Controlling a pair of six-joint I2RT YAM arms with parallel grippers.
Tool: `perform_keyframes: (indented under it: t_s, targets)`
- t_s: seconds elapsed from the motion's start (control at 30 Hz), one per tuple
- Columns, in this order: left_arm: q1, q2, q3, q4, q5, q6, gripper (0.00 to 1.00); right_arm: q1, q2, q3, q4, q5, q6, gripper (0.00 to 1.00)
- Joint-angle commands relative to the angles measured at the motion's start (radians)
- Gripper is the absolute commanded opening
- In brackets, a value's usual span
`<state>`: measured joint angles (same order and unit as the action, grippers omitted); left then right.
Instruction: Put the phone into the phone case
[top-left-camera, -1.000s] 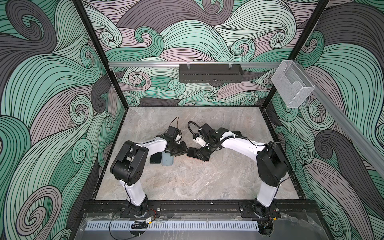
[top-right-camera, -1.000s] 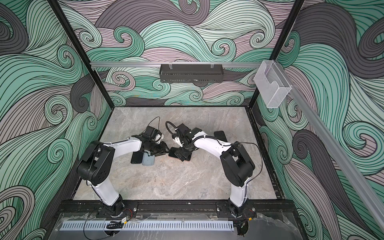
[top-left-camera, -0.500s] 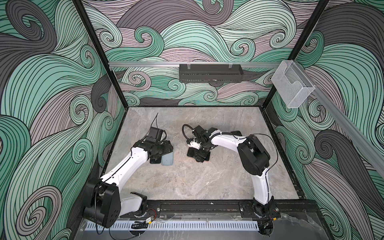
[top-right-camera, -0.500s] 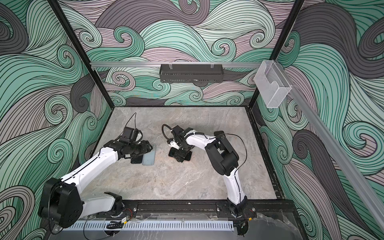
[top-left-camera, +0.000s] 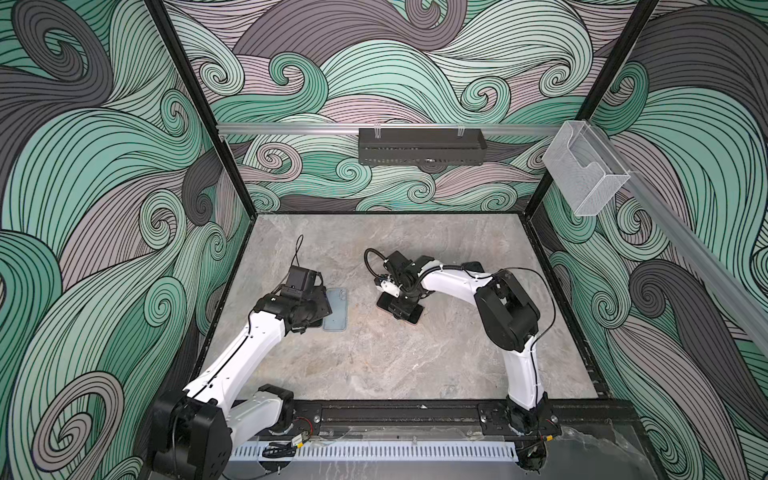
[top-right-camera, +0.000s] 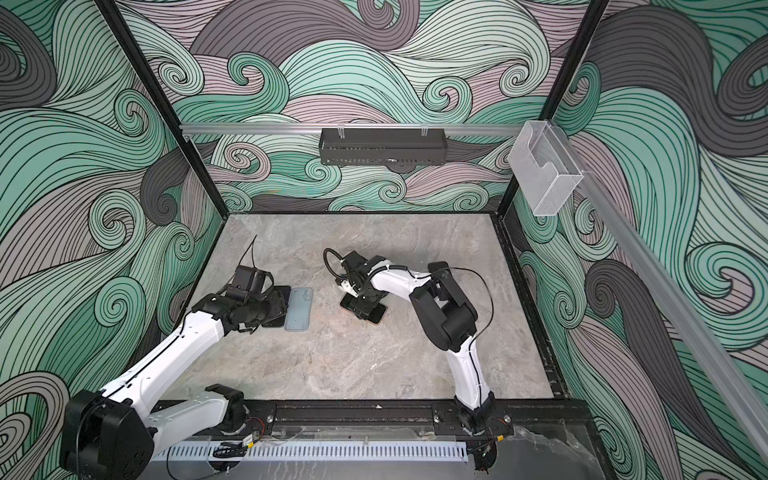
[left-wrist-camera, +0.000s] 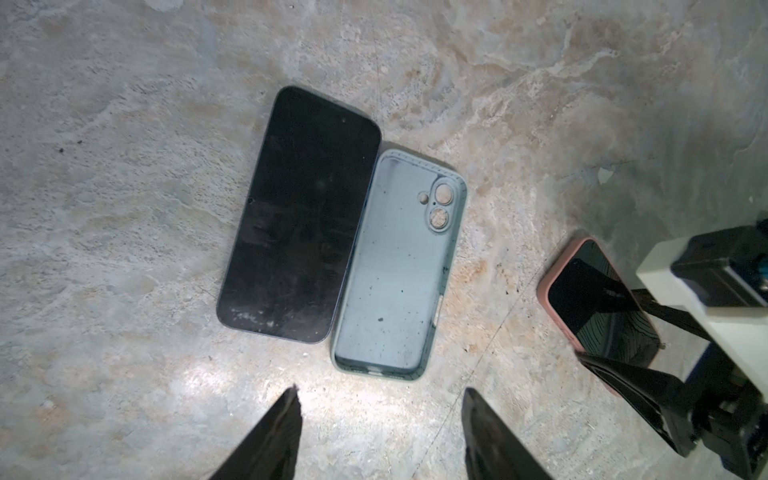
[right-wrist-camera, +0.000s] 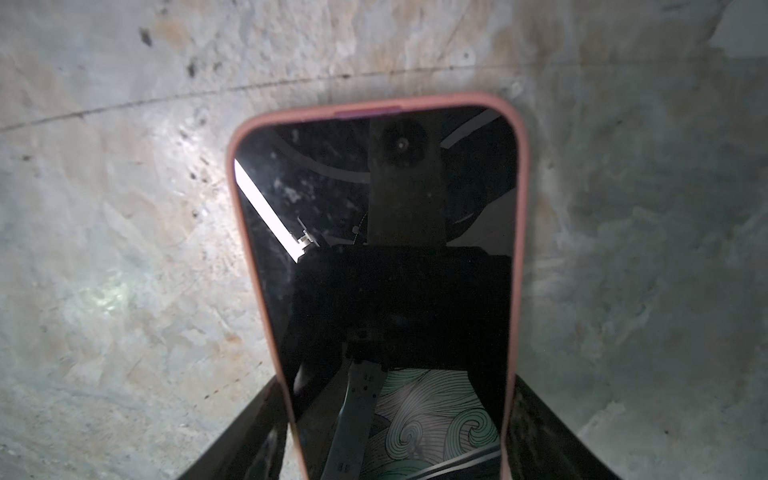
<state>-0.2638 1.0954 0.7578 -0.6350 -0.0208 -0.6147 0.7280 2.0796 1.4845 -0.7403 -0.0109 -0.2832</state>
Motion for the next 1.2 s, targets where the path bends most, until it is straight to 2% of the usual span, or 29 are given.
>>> perform_keyframes:
  t_s: [0.0, 0.33, 0.73, 0.8, 0.87, 0.93, 1.17]
  targets:
    - [0.008, -0.007, -0.007, -0.015, -0.023, -0.006, 0.63, -0.056, -0.003, -0.059, -0.032, 0.127, 0.099, 0.55]
    - [0.011, 0.068, 0.017, -0.025, -0.001, 0.003, 0.6, -0.271, -0.059, -0.13, -0.025, 0.192, 0.23, 0.53]
    - [0.014, 0.159, 0.065, -0.065, 0.021, 0.015, 0.53, -0.441, -0.021, -0.056, -0.031, 0.208, 0.325, 0.56]
    - [0.017, 0.168, 0.067, -0.066, 0.03, 0.02, 0.52, -0.447, -0.032, -0.056, -0.031, 0.181, 0.308, 0.61]
    - [0.017, 0.178, 0.068, -0.065, 0.046, 0.029, 0.5, -0.441, -0.053, -0.064, -0.031, 0.157, 0.283, 0.72]
    - [0.016, 0.187, 0.074, -0.069, 0.052, 0.037, 0.5, -0.428, -0.084, -0.081, -0.029, 0.151, 0.266, 0.78]
    - [0.017, 0.243, 0.149, -0.087, 0.037, 0.068, 0.49, -0.33, -0.221, -0.107, -0.08, 0.166, 0.304, 0.81]
